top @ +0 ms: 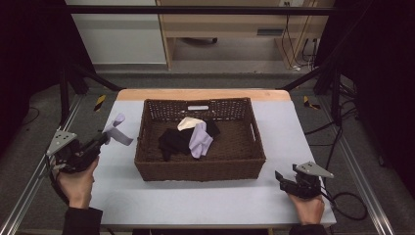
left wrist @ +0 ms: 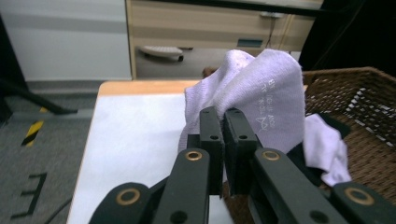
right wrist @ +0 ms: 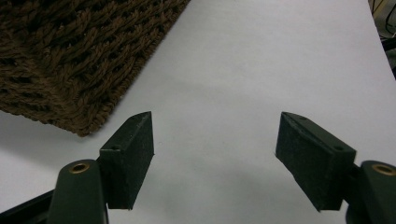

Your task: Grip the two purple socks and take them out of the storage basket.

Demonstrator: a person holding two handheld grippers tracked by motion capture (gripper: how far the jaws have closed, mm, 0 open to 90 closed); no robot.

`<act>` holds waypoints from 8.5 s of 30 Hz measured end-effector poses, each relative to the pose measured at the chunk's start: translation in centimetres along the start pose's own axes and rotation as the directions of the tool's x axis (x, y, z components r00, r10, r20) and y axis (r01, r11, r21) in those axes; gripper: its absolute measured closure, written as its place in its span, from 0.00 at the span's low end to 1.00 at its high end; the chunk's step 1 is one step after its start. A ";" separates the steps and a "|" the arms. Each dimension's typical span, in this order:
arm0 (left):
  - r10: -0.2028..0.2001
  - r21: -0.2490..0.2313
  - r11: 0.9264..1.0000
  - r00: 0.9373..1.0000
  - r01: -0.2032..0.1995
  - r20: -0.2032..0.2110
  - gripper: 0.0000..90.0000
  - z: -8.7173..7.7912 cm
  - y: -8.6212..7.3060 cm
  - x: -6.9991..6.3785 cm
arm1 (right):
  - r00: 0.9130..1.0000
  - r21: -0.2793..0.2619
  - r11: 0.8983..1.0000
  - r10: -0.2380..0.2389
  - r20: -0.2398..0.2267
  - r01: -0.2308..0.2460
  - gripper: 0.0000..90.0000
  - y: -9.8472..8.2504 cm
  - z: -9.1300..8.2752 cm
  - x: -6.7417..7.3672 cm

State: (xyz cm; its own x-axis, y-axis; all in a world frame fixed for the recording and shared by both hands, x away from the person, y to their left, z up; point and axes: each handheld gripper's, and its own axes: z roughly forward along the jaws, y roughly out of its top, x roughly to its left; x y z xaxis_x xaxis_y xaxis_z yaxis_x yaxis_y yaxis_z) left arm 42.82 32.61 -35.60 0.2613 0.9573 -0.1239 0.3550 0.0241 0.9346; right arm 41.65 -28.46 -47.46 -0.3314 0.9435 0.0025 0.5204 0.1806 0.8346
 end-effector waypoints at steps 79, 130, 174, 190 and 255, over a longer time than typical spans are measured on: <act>0.141 -0.006 0.990 0.983 -0.141 0.118 0.44 9.8 5.2 -14.5 | 1.000 -0.005 1.000 -0.007 -0.006 0.007 0.33 0.0 0.3 0.0; 0.258 0.481 0.799 0.928 -0.361 0.268 0.56 22.4 -1.8 -19.9 | 1.000 0.008 1.000 -0.016 -0.021 0.016 0.36 -0.1 0.5 0.0; 0.098 0.111 0.985 0.962 -0.130 0.256 0.96 15.5 4.1 -17.6 | 1.000 0.006 1.000 -0.020 -0.023 0.020 0.38 0.0 0.4 -0.1; 0.131 0.020 0.989 0.941 -0.145 0.313 0.96 10.1 5.4 -15.8 | 1.000 0.005 1.000 -0.020 -0.022 0.020 0.38 -0.1 0.3 0.0; 0.001 0.238 0.971 0.999 0.007 -0.033 0.95 4.7 -5.1 1.8 | 0.999 0.010 0.999 -0.037 -0.016 0.037 0.42 -0.2 0.1 0.0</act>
State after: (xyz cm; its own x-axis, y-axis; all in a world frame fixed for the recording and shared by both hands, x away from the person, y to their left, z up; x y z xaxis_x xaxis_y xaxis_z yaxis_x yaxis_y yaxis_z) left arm 45.70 32.86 -42.11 0.2323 0.9662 -0.1118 0.5603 -0.0390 0.8274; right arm 41.63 -28.44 -47.70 -0.3628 0.9317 -0.0194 0.5154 0.2180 0.8288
